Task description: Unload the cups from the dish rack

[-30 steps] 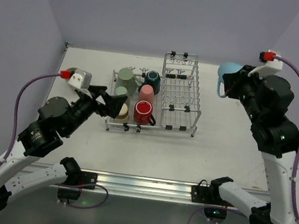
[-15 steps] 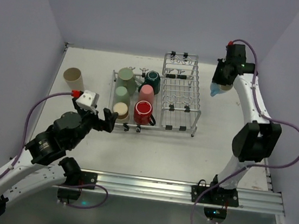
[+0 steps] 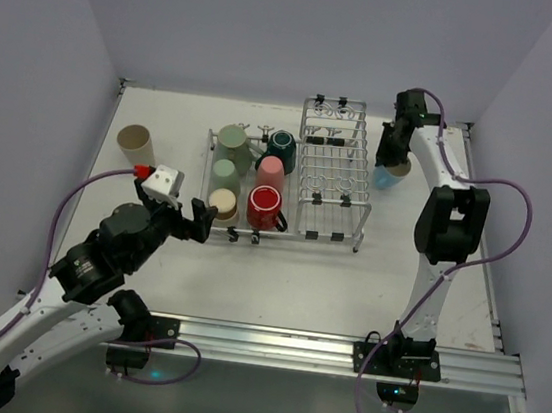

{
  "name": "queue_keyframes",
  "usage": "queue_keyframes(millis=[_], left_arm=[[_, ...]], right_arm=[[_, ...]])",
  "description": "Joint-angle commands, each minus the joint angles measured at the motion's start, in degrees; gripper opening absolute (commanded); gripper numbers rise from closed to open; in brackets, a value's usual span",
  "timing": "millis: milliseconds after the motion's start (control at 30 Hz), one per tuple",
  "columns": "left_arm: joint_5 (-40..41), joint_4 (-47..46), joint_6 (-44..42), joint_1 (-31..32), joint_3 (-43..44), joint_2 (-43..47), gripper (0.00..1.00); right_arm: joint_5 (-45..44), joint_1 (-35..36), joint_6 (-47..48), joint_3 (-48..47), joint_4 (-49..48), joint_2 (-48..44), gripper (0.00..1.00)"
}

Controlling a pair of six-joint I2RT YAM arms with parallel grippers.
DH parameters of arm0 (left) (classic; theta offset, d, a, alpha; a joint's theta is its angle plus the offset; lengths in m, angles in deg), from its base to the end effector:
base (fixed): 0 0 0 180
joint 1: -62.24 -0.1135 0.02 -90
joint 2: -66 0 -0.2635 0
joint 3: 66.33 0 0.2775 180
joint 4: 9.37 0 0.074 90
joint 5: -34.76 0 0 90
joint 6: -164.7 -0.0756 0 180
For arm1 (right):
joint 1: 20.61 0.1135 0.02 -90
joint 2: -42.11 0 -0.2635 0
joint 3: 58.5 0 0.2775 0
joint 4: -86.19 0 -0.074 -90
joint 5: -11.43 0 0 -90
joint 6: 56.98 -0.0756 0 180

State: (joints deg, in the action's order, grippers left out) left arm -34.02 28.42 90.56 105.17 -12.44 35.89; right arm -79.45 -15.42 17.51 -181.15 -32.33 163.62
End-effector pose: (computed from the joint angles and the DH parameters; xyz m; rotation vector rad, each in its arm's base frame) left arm 0.1550 -0.1068 0.3226 0.1649 1.8085 -0.3957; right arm 0.5072 0.0449 0.2137 0.2416 2.6166 0.1051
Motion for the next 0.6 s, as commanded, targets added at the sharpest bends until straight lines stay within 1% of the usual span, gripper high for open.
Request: queue_keyframes(millis=[0,200,233,300,433,467,533,567], left_arm=[[-2.05,-2.71,-1.44,-1.19,-0.19,-0.39,1.00],[-2.23,-2.45,-1.36,-2.42,-0.28,-1.44,1.00],[-2.14,-2.45,-1.44,-2.51,-0.28,-1.53,1.00],[-1.79,-2.19,-1.27,-2.95,-0.28,-2.58,1.00],[-1.17,-0.96,-0.39,-3.21,0.08,-4.78,1.00],[-1.17,-0.78,0.05,-3.21,0.25,-5.65,1.00],[-1.44,-0.34,0.84,-3.30,0.43,-6.36,1.00],[-1.52,-0.16,1.28,-3.30,0.60,-6.80,1.00]], right_arm=[[-1.22,-0.01,1.18,-2.94,0.40,-0.50,0.00],[-2.01,-0.01,1.97,-5.76,2.42,2.32,0.00],[-2.28,-0.01,1.97,-5.84,2.51,2.76,0.04],[-2.54,-0.01,2.15,-6.11,2.69,3.11,0.08],[-2.37,-0.01,2.41,-6.20,2.60,2.85,0.23],[-2.11,0.08,2.32,-6.20,2.34,2.68,0.31],[-1.32,-0.01,2.24,-6.02,1.99,1.63,0.39],[-0.96,-0.01,1.80,-5.76,0.94,0.14,0.48]])
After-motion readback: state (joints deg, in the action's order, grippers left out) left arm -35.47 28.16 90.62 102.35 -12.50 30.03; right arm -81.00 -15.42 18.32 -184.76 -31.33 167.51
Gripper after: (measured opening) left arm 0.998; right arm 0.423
